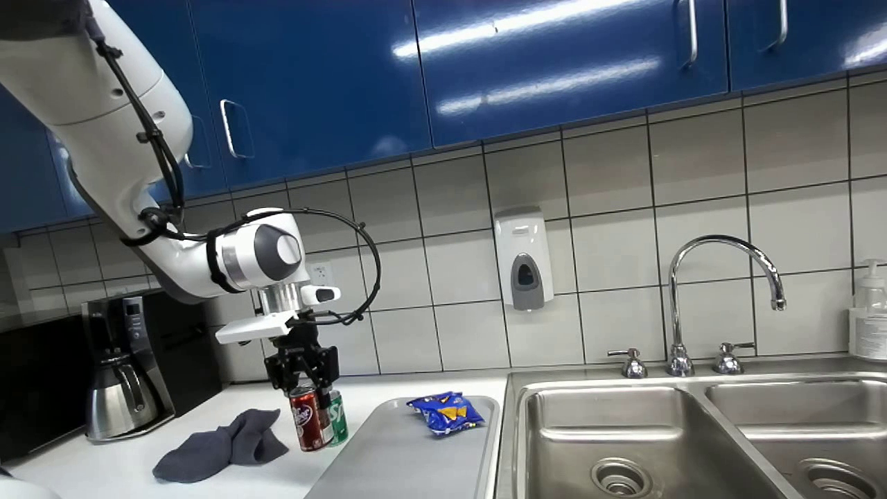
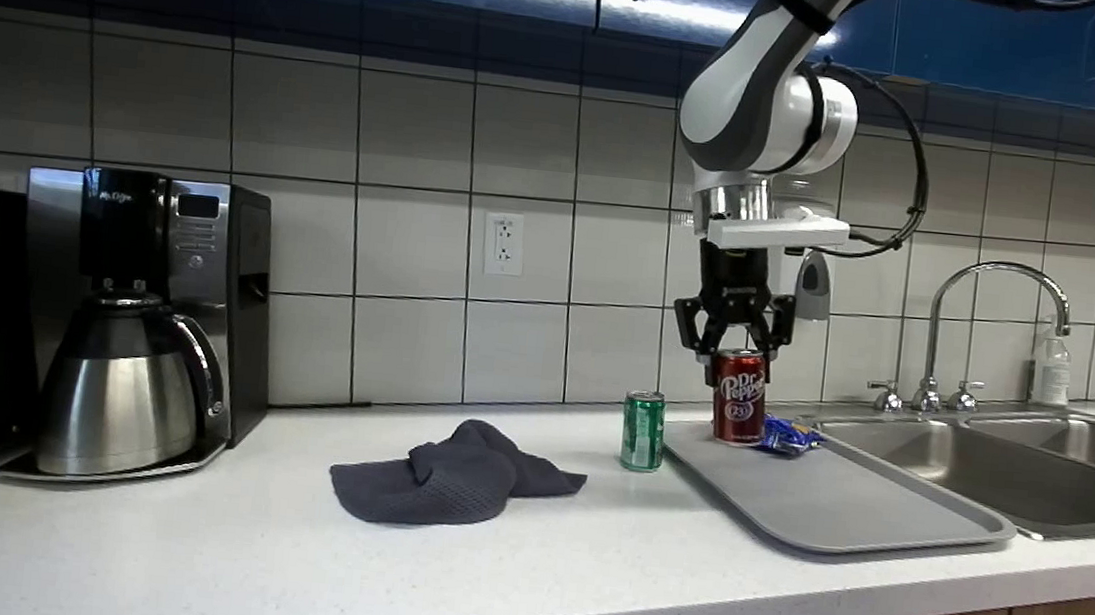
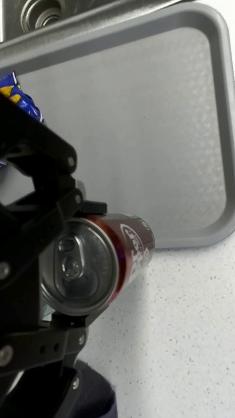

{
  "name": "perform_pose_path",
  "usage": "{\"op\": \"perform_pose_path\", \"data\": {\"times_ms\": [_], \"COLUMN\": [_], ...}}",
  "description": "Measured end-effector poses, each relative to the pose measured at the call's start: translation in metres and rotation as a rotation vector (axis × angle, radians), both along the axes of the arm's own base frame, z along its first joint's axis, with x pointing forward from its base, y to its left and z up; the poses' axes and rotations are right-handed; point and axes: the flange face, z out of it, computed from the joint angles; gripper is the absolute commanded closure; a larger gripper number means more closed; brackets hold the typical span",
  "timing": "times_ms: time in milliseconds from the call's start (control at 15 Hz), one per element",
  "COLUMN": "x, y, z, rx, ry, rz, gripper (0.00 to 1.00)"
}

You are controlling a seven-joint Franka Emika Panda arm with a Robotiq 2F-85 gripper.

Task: Put the cans on the grey tray

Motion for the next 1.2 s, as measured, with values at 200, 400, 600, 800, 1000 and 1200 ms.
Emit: {"op": "perform_pose_path", "data": {"times_ms": [200, 400, 600, 800, 1000, 1200], "x": [-0.011, -0.019, -0.024, -0.025, -0.024, -0.021], "y": [-0.013, -0.023, -0.033, -0.041, -0.044, -0.044], "z": [-0.01, -0.021, -0.028, -0.036, -0.045, -0.057], "rx": [-0.016, -0.038, -0.066, -0.085, -0.083, -0.073], "ry": [0.034, 0.06, 0.072, 0.079, 0.069, 0.054], "rz": [-0.013, -0.013, -0.003, 0.005, 0.007, 0.01], "gripper": [0.62, 0.62, 0.62, 0.62, 0.62, 0.62]}}
